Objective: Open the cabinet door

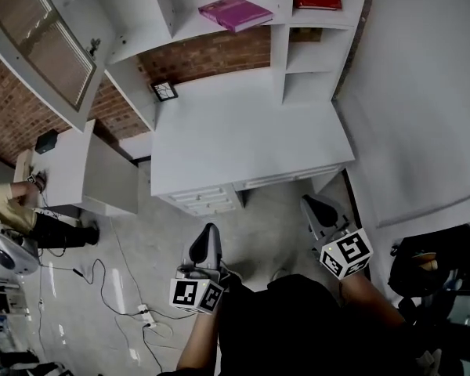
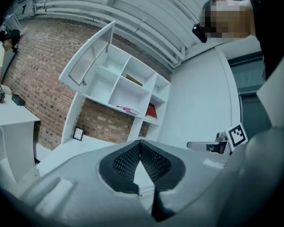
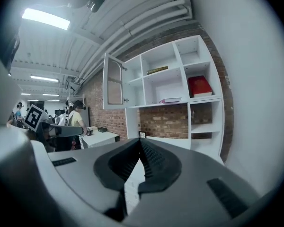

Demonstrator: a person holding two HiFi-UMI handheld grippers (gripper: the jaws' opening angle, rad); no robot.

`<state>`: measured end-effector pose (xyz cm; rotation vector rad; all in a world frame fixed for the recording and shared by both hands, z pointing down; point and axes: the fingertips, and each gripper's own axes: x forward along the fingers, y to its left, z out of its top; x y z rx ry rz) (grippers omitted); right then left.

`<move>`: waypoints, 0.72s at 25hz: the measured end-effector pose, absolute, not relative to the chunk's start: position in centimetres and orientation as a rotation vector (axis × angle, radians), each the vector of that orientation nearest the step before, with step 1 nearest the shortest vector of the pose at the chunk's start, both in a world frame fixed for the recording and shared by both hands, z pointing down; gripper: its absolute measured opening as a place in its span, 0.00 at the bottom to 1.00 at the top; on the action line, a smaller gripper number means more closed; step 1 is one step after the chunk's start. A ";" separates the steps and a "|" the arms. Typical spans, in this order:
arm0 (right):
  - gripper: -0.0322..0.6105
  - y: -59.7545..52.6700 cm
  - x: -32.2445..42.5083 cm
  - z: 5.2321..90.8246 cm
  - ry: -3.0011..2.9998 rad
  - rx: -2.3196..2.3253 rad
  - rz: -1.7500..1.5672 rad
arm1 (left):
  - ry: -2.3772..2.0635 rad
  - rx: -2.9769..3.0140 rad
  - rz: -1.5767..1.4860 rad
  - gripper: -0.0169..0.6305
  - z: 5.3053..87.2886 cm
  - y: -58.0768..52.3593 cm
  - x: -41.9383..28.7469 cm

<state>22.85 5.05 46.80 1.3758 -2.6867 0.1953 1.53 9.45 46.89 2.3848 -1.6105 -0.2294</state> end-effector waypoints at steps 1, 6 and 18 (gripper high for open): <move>0.05 5.4 23.6 46.8 -2.680 1.380 0.184 | -1.609 2.374 -0.220 0.06 47.2 10.1 2.2; 0.05 5.4 27.0 46.7 -2.641 1.473 0.185 | -1.634 2.377 -0.209 0.06 46.9 12.0 4.1; 0.05 7.5 31.1 46.1 -2.606 1.579 0.101 | -1.685 2.411 -0.222 0.06 46.4 14.0 5.9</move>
